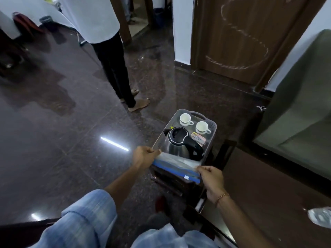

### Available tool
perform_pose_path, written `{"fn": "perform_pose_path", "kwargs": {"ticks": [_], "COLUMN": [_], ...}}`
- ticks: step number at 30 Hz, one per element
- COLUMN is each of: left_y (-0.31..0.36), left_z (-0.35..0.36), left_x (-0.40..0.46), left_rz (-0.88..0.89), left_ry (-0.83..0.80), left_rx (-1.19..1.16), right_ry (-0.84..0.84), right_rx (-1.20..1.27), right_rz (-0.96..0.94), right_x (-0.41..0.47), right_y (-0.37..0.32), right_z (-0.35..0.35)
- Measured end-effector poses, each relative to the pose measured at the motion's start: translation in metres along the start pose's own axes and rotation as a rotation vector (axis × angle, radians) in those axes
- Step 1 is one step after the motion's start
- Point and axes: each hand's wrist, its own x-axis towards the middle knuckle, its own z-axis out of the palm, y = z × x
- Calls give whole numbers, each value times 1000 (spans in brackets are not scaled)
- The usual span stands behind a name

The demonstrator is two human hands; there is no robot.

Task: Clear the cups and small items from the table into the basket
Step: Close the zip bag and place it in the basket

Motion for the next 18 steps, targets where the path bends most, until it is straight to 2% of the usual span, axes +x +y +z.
{"fn": "perform_pose_path", "kwargs": {"ticks": [4,11,18], "left_y": [-17,-34,-44], "left_z": [10,28,53], "left_x": [54,113,130], "left_rz": [-60,-59,-28], "left_ry": [-89,-280,-372], "left_rx": [67,156,219], "right_ry": [50,211,317], "right_rx": [121,238,228], "right_rz": [220,448,538], "right_x": [28,66,95], "right_y": [10,23,42], "right_z": [43,97,98]}}
